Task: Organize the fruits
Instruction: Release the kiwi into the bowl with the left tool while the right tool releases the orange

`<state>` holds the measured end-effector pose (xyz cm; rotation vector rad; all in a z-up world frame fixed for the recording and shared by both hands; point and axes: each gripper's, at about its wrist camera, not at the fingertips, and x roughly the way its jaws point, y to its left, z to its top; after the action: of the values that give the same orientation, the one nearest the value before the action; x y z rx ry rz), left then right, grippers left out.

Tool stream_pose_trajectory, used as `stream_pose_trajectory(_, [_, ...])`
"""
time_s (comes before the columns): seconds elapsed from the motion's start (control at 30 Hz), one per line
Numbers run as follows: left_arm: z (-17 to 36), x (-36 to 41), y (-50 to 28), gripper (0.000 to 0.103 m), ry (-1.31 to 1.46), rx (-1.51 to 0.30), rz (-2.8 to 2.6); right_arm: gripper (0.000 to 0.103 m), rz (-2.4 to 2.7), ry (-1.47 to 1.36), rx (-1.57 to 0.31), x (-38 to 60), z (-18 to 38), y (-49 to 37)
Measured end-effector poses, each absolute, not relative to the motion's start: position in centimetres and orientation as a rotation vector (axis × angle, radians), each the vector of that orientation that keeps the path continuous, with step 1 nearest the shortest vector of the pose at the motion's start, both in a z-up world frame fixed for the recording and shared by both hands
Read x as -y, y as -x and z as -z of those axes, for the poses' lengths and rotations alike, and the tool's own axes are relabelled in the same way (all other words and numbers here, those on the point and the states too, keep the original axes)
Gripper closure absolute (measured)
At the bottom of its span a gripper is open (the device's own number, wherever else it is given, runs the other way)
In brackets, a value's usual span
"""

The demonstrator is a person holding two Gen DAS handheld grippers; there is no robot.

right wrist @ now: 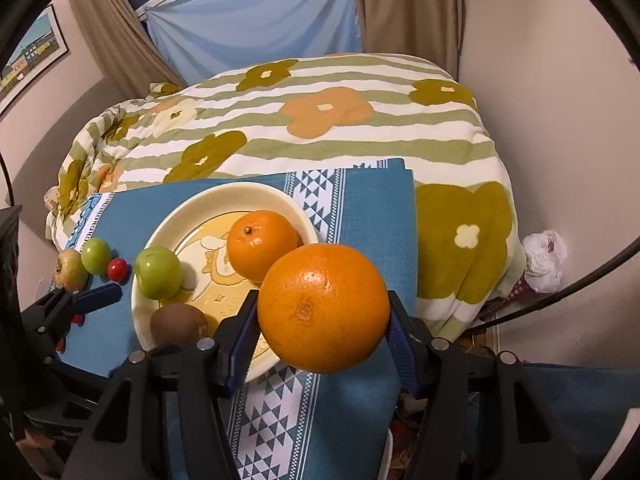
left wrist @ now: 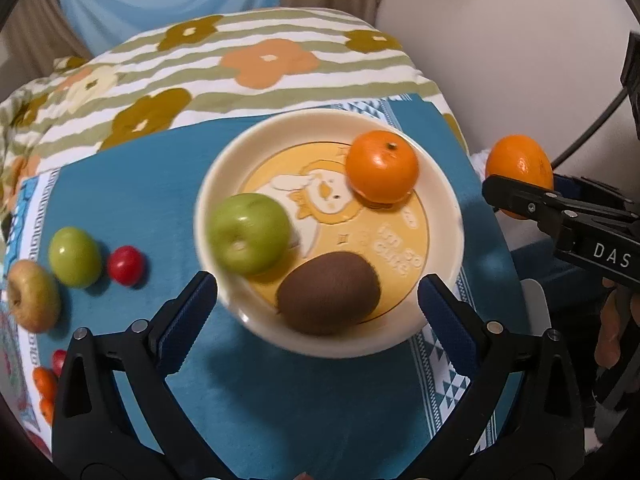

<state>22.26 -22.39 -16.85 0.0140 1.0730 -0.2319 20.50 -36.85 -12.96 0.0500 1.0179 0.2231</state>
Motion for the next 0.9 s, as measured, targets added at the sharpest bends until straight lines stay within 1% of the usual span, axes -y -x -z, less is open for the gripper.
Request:
stream_pose_trajectory(0.4, [15.4, 18.3, -20.3, 0.000, 0.030, -1.058, 0.119, 0.048, -0.323, -0.048, -1.043, 33.7, 13.7, -20.8])
stream_pose_trajectory(0.63, [16.2, 16.2, -18.6, 0.000, 0.064, -1.071, 0.052, 0.048, -0.380, -0.018, -1.081, 32.2, 15.9, -21.2])
stream_pose_trajectory(0.77, [16.7, 15.4, -17.7, 0.000, 0.088, -1.078, 0.023, 0.048, -0.394, 0.030, -1.072, 31.7, 16.3, -21.1])
stream_pose_trajectory(0.9, [16.9, 15.0, -17.5, 0.000, 0.089, -1.081, 0.004, 0.048, -0.388, 0.019, -1.075, 32.1, 16.7, -21.3])
